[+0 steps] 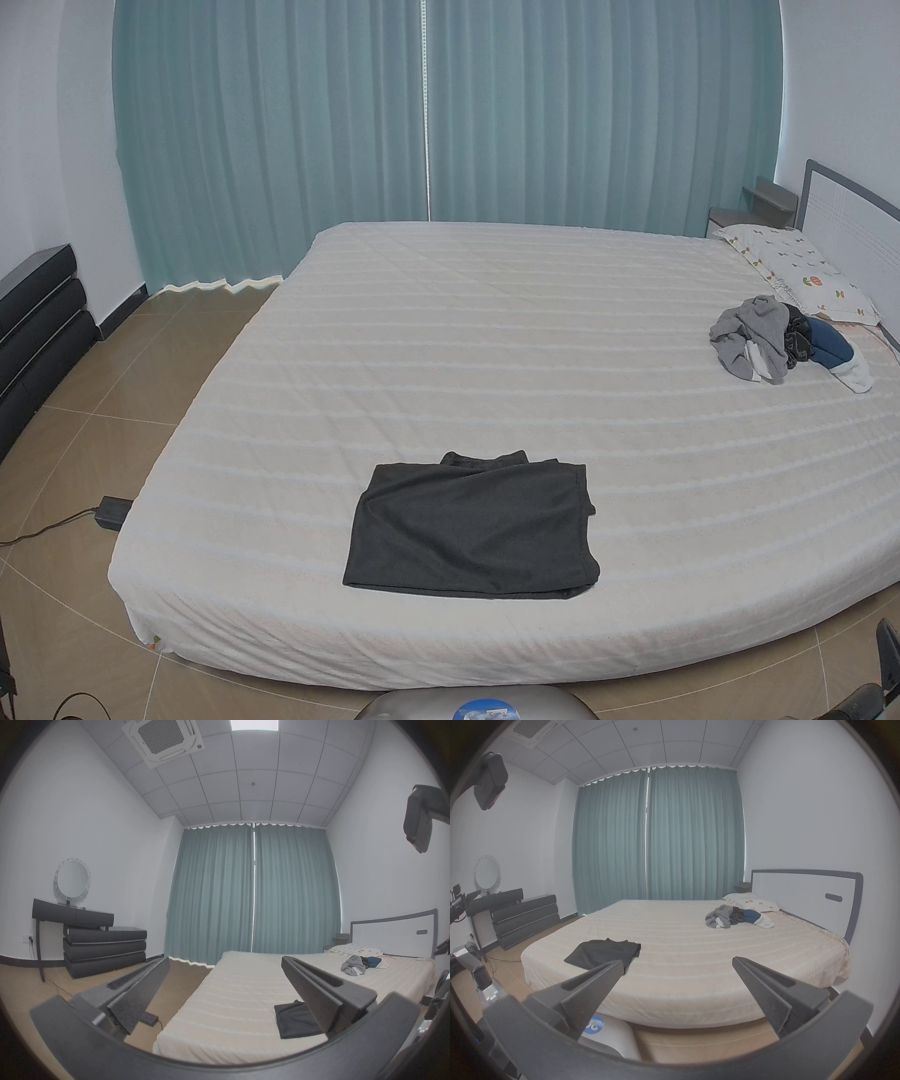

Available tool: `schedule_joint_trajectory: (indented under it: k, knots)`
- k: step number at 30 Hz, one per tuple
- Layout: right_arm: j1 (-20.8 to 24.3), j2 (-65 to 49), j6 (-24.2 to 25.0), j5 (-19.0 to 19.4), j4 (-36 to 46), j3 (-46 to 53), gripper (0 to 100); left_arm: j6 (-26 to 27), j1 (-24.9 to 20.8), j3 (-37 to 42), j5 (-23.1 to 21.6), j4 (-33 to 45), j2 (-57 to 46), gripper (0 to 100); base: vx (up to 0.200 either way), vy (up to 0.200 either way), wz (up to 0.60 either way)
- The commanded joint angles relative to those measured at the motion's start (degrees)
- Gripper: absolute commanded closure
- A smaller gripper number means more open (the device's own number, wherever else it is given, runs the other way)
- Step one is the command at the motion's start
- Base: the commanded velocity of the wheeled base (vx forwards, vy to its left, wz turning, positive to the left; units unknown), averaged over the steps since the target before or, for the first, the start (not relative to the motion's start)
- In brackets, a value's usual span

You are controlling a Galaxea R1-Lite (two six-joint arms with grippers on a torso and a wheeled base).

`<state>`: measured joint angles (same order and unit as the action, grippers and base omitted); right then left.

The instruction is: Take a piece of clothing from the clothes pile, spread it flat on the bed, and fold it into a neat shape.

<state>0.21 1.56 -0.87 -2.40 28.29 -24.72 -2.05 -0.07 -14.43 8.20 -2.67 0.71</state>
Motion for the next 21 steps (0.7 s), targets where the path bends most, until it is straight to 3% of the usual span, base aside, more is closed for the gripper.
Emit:
schedule_joint_trajectory:
  k: [1, 3, 5, 6, 7, 8, 10, 15, 21]
  knots:
    - [-0.38, -1.47, -0.36, 0.12, -5.88, 2.66, 0, 4.77, 0.07, 14.43, 0.41, -17.90, -0.53, 0, 0.000, 0.000, 0.00]
    - [-0.38, -1.47, -0.36, -0.59, -12.39, 6.70, 0, 4.42, 0.07, 14.43, 0.41, -16.23, -0.53, 0, 0.000, 0.000, 0.00]
    - [-0.56, -1.47, -0.98, -2.34, -23.81, 14.00, 0, 4.25, 0.07, 14.43, 0.32, -14.56, -0.53, 0, 0.000, 0.000, 0.00]
    - [-0.56, -1.47, -0.98, -2.34, -23.81, 14.00, 0, 4.25, 0.07, 14.43, 0.32, -14.56, -0.53, 0, 0.000, 0.000, 0.00]
    - [-0.56, -1.38, -4.41, -2.34, -38.05, 23.14, 0, 4.33, 0.07, 14.43, 0.32, -12.18, -0.53, 0, 0.000, 0.000, 0.00]
    - [-0.65, -1.38, -6.17, -2.61, -42.09, 24.72, 0, 4.25, 0.07, 14.43, 0.32, -11.22, -0.53, 0, 0.000, 0.000, 0.00]
    - [-0.56, -1.47, -6.69, -2.43, -42.09, 24.63, 0, 4.25, 0.07, 14.43, 0.32, -10.25, -0.62, 0, 0.000, 0.000, 0.00]
    - [-0.56, -1.38, -6.17, -3.58, -32.34, 24.72, 0, 4.25, 0.07, 14.43, 0.23, -3.31, -0.62, 0, 0.000, 0.000, 0.00]
    - [-0.56, -1.38, -6.17, -3.58, -32.69, 24.63, 0, 3.54, -0.01, 14.43, 0.06, -1.46, -0.53, 0, 0.000, 0.000, 0.00]
